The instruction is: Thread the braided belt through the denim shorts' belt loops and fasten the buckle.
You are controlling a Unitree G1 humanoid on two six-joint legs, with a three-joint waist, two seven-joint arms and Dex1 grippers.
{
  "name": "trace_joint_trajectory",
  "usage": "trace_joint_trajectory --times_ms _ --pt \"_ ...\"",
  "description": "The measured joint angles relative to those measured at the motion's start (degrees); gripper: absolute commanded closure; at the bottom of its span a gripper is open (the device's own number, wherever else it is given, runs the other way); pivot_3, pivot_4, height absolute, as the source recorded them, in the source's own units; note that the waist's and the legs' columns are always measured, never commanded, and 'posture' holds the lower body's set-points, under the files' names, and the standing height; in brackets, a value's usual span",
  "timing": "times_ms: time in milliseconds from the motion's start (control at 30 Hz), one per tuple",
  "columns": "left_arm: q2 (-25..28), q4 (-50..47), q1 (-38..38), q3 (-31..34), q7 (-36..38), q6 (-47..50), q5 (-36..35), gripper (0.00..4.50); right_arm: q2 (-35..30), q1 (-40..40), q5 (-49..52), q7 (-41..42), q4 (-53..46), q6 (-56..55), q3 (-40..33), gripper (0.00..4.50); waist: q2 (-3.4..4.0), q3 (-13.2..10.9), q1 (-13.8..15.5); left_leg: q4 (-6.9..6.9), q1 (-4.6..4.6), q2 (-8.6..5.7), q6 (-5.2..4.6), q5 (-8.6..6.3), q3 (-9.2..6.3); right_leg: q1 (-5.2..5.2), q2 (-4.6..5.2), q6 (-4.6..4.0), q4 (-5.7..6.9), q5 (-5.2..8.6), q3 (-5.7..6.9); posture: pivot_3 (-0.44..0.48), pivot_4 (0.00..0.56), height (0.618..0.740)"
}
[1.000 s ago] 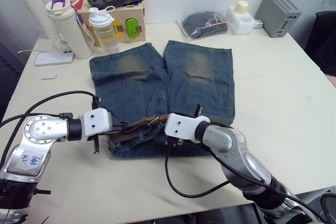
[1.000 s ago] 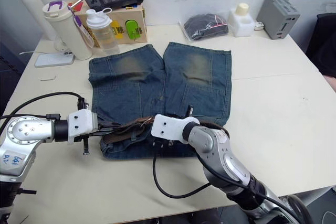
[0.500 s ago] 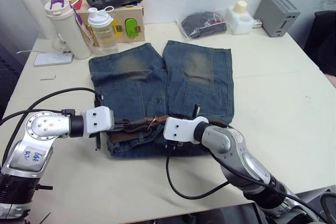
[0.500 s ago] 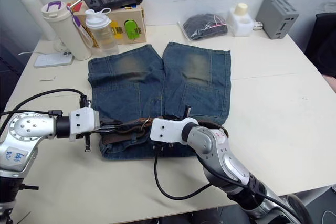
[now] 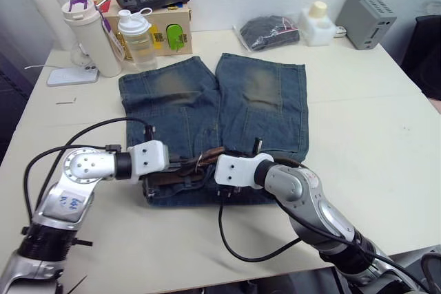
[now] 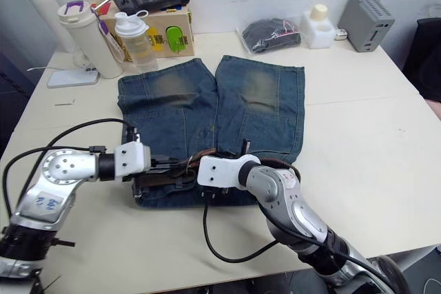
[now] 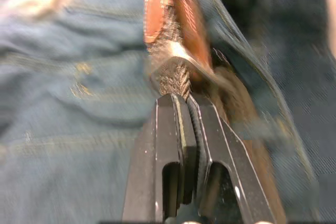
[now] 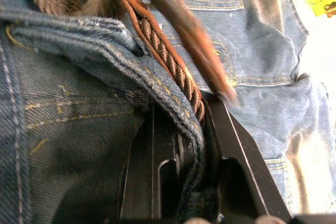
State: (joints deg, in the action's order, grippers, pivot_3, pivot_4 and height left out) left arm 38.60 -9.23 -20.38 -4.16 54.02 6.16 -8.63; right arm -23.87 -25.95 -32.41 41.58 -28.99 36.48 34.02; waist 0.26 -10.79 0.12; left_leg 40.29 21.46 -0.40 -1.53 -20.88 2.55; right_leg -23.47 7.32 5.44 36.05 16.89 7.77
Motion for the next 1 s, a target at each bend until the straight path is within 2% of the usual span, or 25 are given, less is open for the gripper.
trace_joint_trajectory --times_ms 233,300,333,500,667,800,900,1000 --pt "-4.76 2.46 -2.99 -3.58 -1.31 2.03 1.13 4.5 -2.75 1.12 1.77 5.09 -0.14 1.22 -2.61 4.47 -0.03 0.02 -0.11 0.0 0.0 0.0 0.0 0.0 0.03 -0.01 0.0 0.02 0.0 -0.01 0.01 0.0 0.15 0.69" --pt "-5.37 3.29 -2.92 -4.25 -1.13 1.93 1.16 4.5 -2.74 2.22 2.71 6.12 -0.62 2.57 -3.35 3.51 -0.03 0.02 0.02 0.02 0.0 0.0 -0.01 0.0 0.03 0.0 0.02 0.02 0.0 -0.01 0.01 0.0 0.15 0.69" --pt "-5.81 3.43 -2.92 -4.38 -1.1 1.68 1.17 4.5 -2.7 2.94 3.47 6.78 -1.08 3.46 -3.7 3.18 -0.04 0.02 0.07 0.03 0.0 -0.01 -0.01 0.0 0.02 0.01 0.03 0.02 0.0 -0.01 0.0 0.0 0.15 0.69" --pt "-7.32 4.19 -2.84 -5.68 -1.19 0.36 1.39 4.5 -2.57 6.32 11.04 11.78 -8.94 13.58 -8.73 0.92 -0.04 0.03 0.24 0.09 0.0 -0.02 -0.03 0.0 0.0 0.03 0.06 0.04 0.01 -0.02 -0.01 0.0 0.15 0.69" --pt "-7.82 5.07 -2.65 -5.91 -1.49 -0.66 1.94 4.5 -5.86 5.38 20.47 17.01 -17.3 23.91 -18.51 0.92 -0.04 0.03 0.75 0.17 0.01 -0.02 -0.07 -0.02 -0.05 0.08 0.08 0.06 -0.01 -0.03 -0.02 0.0 0.15 0.69" --pt "-8.39 5.26 -2.53 -5.94 -1.78 -1.12 2.13 4.5 -7.39 1.79 28.44 18.79 -18.65 29.06 -25.72 0.92 -0.04 0.03 1.05 0.19 0.01 -0.03 -0.07 -0.03 -0.04 0.08 0.1 0.07 0.0 -0.04 -0.03 0.0 0.15 0.69" --pt "-8.56 5.27 -2.4 -6.05 -1.87 -1.33 2.22 4.5 -10.54 -0.61 28.76 15.58 -16.21 25.42 -25.25 0.92 -0.04 0.03 1.19 0.2 0.0 -0.06 -0.07 -0.03 -0.04 0.08 0.11 0.07 0.0 -0.04 -0.02 0.0 0.15 0.69" --pt "-8.63 5.27 -2.17 -6.05 -1.93 -1.46 2.26 4.5 -13.86 -0.54 25.5 11.0 -11.64 17.74 -19.97 0.92 -0.05 0.03 1.19 0.19 0.0 -0.08 -0.07 -0.03 -0.01 0.08 0.13 0.08 -0.01 -0.05 -0.02 0.0 0.15 0.69"
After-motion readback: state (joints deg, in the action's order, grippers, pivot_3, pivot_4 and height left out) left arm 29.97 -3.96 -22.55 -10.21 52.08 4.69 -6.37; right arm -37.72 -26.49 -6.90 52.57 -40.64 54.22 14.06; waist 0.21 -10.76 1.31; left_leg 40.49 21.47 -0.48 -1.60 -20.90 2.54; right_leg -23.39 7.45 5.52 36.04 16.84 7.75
